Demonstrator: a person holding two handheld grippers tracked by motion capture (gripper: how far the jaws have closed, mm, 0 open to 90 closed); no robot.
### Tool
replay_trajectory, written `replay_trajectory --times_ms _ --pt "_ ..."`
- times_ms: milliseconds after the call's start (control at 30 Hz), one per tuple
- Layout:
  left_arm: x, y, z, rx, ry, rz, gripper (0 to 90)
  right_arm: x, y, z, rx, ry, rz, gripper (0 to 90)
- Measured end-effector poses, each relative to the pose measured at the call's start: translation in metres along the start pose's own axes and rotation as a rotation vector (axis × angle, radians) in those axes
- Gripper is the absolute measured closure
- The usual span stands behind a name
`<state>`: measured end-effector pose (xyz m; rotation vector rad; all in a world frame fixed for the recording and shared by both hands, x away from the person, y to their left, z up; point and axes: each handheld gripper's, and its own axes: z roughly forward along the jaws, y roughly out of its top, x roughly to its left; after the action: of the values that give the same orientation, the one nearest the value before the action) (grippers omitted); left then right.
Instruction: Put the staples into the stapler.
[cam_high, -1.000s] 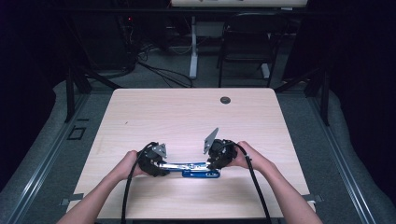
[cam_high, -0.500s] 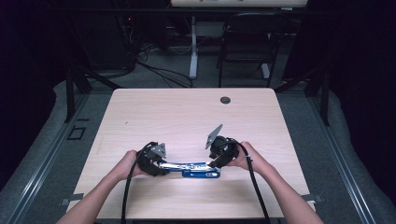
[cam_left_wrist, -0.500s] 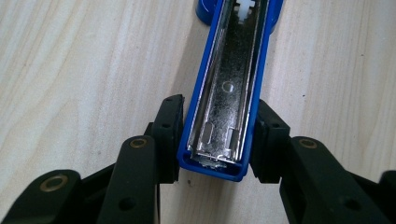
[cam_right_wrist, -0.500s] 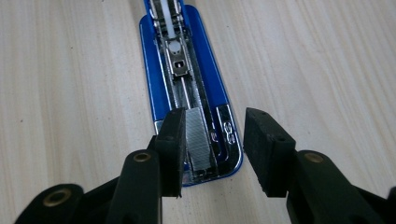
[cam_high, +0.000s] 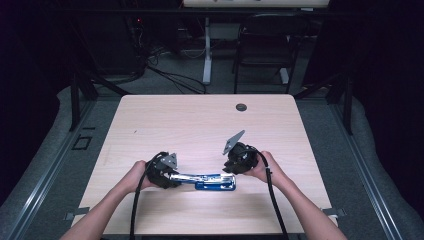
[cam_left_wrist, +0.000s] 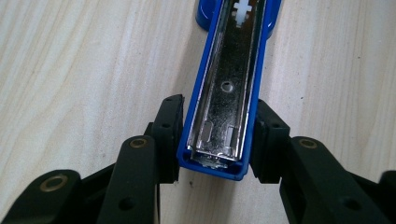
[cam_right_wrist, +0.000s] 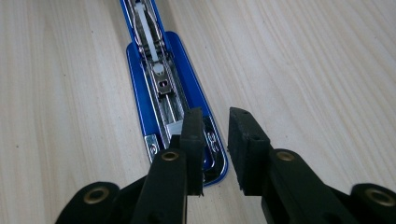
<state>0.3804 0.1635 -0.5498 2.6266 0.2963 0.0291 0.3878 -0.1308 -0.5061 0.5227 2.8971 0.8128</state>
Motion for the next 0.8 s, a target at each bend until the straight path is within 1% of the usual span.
replay_trajectory --times_ms 200,533,800 --pt "-0.0005 0.0003 -0.0011 -0.001 0.003 0.003 61.0 0.0016 0.0009 -0.0018 -0.025 -0.008 0.02 81.1" --pt "-0.0003 0.0002 -0.0019 -0.004 0.0 0.011 61.1 0.0053 0.004 0.0014 -0.028 -0.013 0.026 79.0" --pt "-0.0017 0.0011 -0.0036 -0.004 0.011 0.015 61.2 0.0059 0.0052 0.0023 -0.035 -0.017 0.031 79.4"
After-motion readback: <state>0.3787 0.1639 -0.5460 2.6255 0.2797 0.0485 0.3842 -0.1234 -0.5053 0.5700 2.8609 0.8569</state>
